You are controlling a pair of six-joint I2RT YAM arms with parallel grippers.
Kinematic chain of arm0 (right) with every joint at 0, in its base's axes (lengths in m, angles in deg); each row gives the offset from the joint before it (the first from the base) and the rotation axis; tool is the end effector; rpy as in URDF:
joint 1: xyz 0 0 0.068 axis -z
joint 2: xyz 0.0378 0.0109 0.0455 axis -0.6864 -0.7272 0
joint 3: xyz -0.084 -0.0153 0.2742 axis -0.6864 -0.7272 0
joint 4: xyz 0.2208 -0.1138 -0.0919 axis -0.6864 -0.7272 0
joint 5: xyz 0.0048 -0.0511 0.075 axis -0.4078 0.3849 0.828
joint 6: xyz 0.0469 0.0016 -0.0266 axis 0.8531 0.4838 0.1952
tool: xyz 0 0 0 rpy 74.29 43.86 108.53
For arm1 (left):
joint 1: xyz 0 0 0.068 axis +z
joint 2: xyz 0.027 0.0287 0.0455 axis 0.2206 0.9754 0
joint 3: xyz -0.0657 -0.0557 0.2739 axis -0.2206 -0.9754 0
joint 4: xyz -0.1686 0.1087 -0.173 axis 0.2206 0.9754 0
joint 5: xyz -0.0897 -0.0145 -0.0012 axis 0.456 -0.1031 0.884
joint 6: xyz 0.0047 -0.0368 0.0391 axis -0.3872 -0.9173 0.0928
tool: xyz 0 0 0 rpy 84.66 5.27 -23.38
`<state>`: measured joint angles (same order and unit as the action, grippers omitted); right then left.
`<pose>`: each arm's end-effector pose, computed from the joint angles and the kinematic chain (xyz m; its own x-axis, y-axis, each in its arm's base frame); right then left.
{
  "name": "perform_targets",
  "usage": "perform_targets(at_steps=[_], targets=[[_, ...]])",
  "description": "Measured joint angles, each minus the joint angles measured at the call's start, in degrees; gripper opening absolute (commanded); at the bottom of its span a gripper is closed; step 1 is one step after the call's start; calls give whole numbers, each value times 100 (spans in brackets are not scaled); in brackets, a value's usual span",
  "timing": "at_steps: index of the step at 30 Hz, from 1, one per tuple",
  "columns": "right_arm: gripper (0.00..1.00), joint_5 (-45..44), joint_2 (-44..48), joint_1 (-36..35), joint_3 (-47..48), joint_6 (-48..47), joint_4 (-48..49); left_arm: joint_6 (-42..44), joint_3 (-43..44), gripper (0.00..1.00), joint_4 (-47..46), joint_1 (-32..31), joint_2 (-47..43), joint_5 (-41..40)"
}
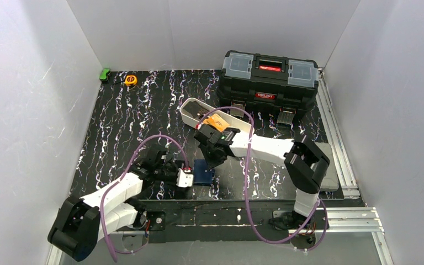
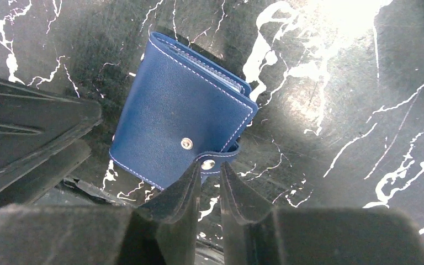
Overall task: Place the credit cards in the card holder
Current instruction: Close the card holder at the center of the board.
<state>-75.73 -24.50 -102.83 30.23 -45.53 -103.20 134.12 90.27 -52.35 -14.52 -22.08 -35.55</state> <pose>0.1979 0.3283 0.2186 -0.8255 -0.3648 -0.4308 -0.4664 0.8706 0.1564 0.1432 -0.1011 0.1709 0.4661 0.5126 -0.7211 0.8699 -0.1168 0.4792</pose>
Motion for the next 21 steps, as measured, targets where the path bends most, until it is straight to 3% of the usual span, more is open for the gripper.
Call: perform_targets(at_steps=[7,9,12,15,19,21], targets=[[29,-149,306,24,-192,4,37,260,9,50,-125,-192,363,-190],[43,-162,352,28,-212,7,44,278,59,45,-120,-216,476,-197],[51,-166,420,39,-291,11,92,291,247,31,-107,-238,669,-210],[54,-166,422,55,-293,-31,94,348,365,27,-105,-267,772,-212],[54,-162,420,90,-293,-37,94,385,400,9,-96,-374,837,-216],[54,-160,422,116,-293,-31,92,382,409,5,-79,-442,859,-223]])
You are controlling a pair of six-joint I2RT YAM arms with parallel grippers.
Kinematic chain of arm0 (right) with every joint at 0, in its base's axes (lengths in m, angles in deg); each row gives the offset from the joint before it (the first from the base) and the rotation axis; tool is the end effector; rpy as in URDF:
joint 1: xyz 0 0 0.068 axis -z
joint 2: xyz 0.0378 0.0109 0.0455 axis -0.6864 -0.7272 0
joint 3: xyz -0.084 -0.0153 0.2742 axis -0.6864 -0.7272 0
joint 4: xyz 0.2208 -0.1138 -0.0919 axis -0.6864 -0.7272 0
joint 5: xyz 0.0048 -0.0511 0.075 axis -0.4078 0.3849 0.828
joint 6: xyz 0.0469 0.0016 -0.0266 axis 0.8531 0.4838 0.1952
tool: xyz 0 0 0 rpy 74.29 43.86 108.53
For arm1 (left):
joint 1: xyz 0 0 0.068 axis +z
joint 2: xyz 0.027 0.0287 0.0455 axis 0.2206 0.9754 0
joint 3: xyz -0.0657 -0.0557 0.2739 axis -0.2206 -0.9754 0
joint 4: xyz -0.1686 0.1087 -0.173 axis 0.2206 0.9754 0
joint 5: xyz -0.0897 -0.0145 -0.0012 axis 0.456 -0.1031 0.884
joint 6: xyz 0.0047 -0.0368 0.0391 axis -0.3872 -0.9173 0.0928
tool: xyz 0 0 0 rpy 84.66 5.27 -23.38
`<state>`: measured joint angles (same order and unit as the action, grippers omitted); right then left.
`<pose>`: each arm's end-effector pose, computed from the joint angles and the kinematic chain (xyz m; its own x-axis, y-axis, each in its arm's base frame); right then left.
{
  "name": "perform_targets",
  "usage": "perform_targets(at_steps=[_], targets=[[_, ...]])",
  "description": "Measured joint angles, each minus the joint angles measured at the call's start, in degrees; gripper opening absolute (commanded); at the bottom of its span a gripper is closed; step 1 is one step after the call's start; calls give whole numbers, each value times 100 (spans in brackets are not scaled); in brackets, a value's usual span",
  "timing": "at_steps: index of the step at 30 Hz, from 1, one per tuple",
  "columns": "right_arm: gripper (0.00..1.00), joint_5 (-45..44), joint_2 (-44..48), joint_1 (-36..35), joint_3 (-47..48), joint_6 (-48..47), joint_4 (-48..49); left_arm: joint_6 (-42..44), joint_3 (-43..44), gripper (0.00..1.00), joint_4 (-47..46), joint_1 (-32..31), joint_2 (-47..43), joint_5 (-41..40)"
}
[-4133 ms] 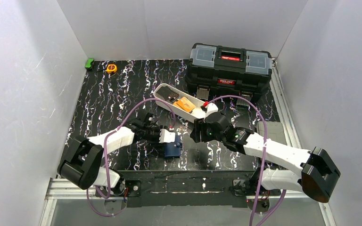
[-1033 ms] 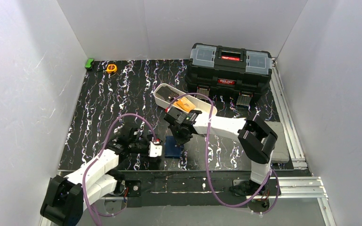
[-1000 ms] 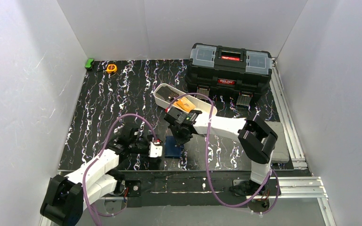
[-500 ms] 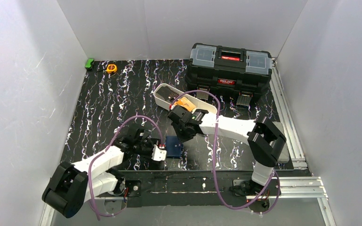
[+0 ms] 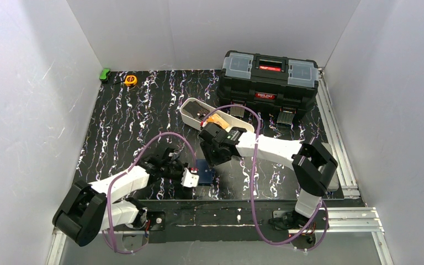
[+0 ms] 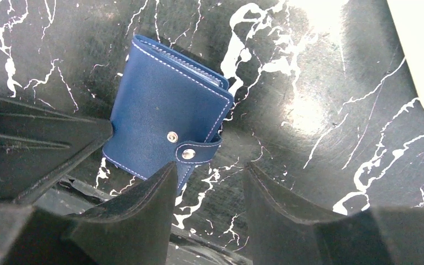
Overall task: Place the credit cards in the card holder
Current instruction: Close the card holder at the center of the board.
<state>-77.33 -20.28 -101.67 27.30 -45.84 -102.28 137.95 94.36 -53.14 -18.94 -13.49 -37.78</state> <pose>0.1975 0.3110 0.2305 -0.8160 -0.3331 -0.4724 -0.4481 0.8808 0.1529 0.1555 -0.1233 0.1678 0.5191 0.5161 -0.6813 0.8492 -0.2208 0.4798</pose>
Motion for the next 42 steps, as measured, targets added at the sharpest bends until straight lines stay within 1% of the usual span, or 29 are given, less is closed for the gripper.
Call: perform_targets(at_steps=[6,9,14,19,24,25,27,30,31,32,33,34,37,42], targets=[[54,42,114,173,-136,103,57,-11,2,5,-2,-208,2,-111],[56,57,251,243,-247,131,55,-140,11,3,-24,-278,-7,-199],[57,68,348,280,-278,144,76,-673,144,1,-24,-302,-136,-535],[57,151,348,280,-278,142,81,-1443,404,0,-50,-299,-437,-942],[60,308,306,273,-251,133,74,-2048,280,0,-734,-227,-938,-1681],[61,334,264,267,-223,125,70,-2140,258,2,-752,-162,-1025,-1753],[62,352,184,254,-164,122,66,-2417,293,11,-592,96,-1150,-1777],[64,363,37,197,-37,118,42,-2942,581,26,-42,748,-1215,-1659],[64,363,-4,175,0,118,37,-3082,682,34,101,922,-1224,-1609],[64,358,-61,149,48,118,26,-3233,811,49,282,1152,-1239,-1534],[63,350,-118,114,90,118,24,-3370,929,58,461,1381,-1261,-1429],[62,339,-173,79,131,116,13,-3471,1023,63,625,1589,-1287,-1300],[59,319,-297,-35,221,111,-35,-3414,1126,66,1165,1947,-1410,-925],[49,317,-509,-166,352,111,-98,-2616,769,70,1878,1967,-1803,-273]])
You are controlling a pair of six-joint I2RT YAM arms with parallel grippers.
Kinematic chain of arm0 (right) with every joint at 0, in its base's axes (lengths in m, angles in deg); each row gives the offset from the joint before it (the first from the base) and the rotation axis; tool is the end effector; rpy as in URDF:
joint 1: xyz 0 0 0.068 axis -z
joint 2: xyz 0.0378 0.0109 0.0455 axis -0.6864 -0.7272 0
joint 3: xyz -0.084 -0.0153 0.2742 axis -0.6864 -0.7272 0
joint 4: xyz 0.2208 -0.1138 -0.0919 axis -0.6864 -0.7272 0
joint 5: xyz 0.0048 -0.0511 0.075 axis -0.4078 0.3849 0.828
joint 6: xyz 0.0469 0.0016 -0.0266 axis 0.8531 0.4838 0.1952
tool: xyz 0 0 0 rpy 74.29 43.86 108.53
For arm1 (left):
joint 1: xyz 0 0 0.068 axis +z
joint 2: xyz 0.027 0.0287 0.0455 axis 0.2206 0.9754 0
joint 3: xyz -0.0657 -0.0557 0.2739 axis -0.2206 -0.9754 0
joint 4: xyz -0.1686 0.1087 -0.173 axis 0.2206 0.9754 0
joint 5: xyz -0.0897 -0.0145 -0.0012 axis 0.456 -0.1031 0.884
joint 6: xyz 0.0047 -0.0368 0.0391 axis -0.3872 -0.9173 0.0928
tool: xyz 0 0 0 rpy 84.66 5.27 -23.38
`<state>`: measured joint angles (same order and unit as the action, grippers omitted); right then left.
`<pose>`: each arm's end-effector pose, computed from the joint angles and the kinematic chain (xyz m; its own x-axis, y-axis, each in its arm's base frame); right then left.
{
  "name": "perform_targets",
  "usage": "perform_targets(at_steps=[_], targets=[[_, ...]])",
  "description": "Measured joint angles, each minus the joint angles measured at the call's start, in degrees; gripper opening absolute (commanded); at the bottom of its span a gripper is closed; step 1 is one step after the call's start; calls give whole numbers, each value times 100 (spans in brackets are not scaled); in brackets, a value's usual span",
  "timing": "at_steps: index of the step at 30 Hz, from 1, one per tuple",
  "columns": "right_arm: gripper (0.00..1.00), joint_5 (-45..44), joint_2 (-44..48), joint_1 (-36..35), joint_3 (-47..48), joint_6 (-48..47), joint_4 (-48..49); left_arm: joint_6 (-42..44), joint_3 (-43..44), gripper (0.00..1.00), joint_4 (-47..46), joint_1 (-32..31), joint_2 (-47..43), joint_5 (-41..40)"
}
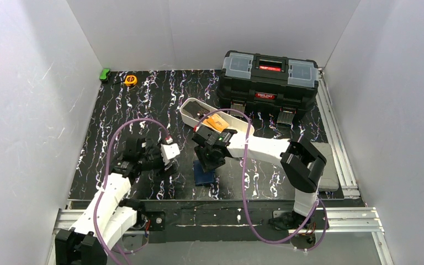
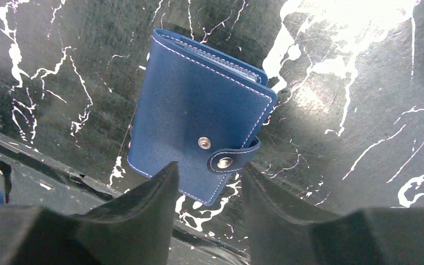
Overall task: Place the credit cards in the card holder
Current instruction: Close the card holder at the center of the board.
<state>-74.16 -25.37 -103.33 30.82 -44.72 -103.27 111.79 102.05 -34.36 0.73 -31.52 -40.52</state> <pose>0.1958 0.3333 0.2159 -0.8346 -0.3669 -0.4108 -0.4687 0.8648 0.1799 0.1578 -0.0560 0.2371 -0.0184 0.5623 -0.8268 0.8866 0.3914 0.2464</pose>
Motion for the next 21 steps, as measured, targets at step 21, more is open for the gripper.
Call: perform_targets(at_steps=[21], targets=[[27,-127,-46,-11,0,35,-50,2673,-1049,65,-1342,-1432,675,55]])
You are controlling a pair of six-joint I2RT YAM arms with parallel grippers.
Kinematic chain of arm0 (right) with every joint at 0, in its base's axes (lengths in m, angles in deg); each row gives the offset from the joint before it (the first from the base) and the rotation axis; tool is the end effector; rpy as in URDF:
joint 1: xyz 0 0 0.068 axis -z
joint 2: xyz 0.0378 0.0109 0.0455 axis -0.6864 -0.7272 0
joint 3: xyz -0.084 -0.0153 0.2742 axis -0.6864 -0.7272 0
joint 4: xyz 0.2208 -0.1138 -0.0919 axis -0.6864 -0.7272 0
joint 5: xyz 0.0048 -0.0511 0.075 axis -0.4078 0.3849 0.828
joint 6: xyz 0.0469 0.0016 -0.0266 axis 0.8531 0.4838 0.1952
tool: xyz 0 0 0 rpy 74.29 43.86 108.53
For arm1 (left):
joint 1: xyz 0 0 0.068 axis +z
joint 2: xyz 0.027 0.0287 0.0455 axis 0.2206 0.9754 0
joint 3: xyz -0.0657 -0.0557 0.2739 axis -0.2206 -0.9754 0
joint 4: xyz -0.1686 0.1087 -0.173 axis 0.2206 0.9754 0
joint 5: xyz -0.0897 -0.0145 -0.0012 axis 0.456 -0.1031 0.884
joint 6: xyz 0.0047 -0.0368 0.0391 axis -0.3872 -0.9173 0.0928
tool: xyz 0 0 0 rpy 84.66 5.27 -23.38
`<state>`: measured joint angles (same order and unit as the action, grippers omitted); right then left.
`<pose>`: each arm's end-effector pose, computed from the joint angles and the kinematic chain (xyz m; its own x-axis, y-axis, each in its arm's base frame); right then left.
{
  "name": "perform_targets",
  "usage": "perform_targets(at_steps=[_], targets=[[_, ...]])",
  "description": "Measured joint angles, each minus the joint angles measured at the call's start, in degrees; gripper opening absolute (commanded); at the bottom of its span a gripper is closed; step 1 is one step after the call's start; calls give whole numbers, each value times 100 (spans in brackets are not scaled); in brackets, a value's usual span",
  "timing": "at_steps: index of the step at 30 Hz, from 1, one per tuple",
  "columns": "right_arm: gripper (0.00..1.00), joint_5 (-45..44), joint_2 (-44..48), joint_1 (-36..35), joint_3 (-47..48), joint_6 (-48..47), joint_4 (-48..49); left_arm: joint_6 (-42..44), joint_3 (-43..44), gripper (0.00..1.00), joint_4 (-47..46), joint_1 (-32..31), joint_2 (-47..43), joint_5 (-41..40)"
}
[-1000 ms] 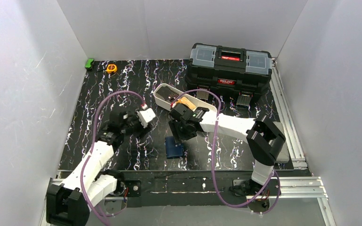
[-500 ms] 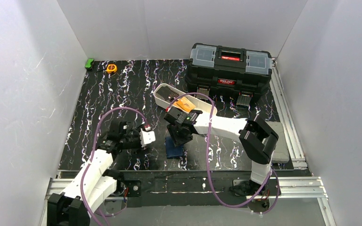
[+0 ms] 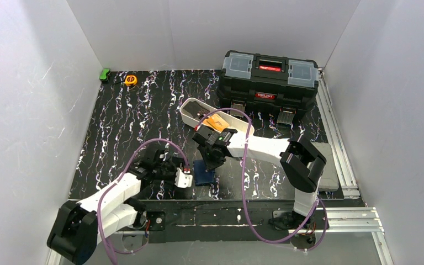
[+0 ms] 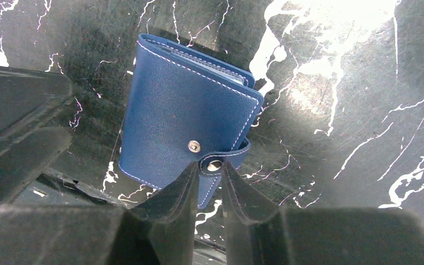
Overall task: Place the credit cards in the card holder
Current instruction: Close the card holder at the center of the board.
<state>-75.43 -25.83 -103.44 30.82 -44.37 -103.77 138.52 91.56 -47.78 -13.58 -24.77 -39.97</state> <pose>0.1958 0.3332 0.2126 -0.8366 -0.3652 -0.4083 -0.4584 0.8748 0.1570 0.1428 -0.0954 0.1780 0.5023 0.5742 -0.6466 0.8338 -0.1234 0.5381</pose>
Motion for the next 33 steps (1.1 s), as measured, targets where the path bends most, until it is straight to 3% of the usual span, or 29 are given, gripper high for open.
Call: perform_targets(at_steps=[10,18,28,29,31,33], targets=[[12,-4,2,2,-24,59,9,540,96,48,-26,-426,509,-52],[1,-4,72,22,-94,101,72,505,96,46,-177,-699,715,-68],[1,70,271,203,-400,127,280,476,195,45,-348,-765,1001,-42],[5,85,330,225,-455,127,295,474,205,45,-350,-765,1019,-46],[35,105,452,251,-542,133,328,470,232,45,-348,-765,1047,-52],[57,92,588,271,-612,160,365,452,247,45,-350,-765,1064,-66]])
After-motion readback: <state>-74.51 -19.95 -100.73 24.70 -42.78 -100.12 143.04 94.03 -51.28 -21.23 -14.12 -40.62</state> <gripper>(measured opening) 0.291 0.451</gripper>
